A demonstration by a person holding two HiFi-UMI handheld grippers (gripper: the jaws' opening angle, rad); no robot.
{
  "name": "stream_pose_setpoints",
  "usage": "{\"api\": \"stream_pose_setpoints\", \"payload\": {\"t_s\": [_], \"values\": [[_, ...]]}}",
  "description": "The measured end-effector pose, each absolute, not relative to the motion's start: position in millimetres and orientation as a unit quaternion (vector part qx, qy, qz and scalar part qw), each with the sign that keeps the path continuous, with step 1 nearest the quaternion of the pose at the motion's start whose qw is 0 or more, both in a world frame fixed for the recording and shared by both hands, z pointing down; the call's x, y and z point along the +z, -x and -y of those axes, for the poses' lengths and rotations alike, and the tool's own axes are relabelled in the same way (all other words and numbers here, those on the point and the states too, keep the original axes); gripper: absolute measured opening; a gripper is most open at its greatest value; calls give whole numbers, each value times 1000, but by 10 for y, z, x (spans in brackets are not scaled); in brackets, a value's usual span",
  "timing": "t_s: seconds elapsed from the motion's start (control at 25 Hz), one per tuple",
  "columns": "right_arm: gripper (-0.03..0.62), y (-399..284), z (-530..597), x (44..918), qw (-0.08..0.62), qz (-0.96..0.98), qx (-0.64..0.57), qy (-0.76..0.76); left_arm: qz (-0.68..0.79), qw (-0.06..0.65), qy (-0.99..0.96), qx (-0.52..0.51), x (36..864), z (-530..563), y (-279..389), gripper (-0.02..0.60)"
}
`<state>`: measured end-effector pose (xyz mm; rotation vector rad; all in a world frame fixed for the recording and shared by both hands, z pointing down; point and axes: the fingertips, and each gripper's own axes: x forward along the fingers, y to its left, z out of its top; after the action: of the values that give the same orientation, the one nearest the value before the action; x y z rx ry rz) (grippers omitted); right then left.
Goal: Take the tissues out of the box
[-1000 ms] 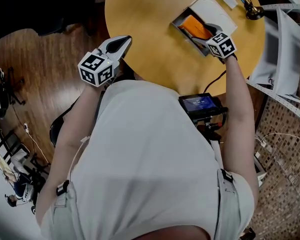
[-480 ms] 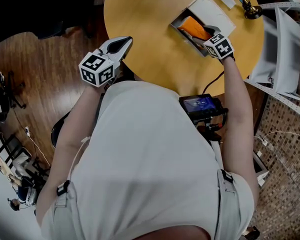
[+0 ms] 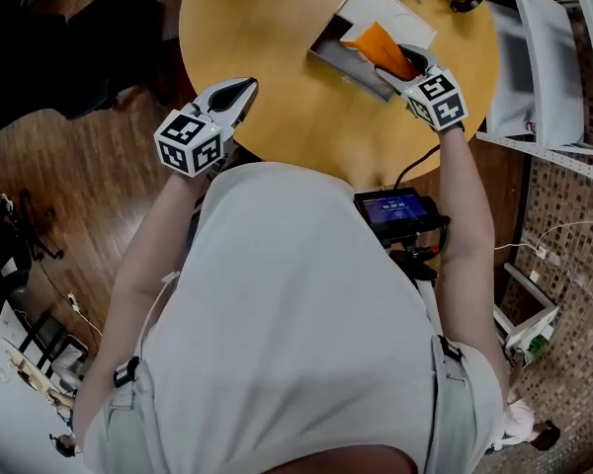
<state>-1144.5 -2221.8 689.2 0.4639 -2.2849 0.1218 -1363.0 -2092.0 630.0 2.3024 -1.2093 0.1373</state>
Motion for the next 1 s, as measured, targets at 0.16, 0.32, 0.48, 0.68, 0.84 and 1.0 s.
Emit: {"api": "stream_pose_setpoints", "payload": {"t_s": [0.16,0.32,0.48,0.68,0.84,1.0], "values": [[284,11078,22083,6755,367,897,62,-239,414,258,-871,59,6332,20977,13388,0],[285,10548,22130,6957,372,871,106,-303,378,253,-888,68,6440,21197,13123,0],[285,9955,22029,7234,393,824,170,-371,351,248,-900,73,6471,21292,12932,0],[288,9501,21738,7718,441,771,239,-392,338,252,-903,81,6545,21279,12857,0],[290,9478,21533,8072,475,756,268,-362,340,254,-901,85,6564,21247,12870,0],[295,9463,21453,8247,489,746,277,-357,347,254,-899,86,6540,21211,12916,0]]}}
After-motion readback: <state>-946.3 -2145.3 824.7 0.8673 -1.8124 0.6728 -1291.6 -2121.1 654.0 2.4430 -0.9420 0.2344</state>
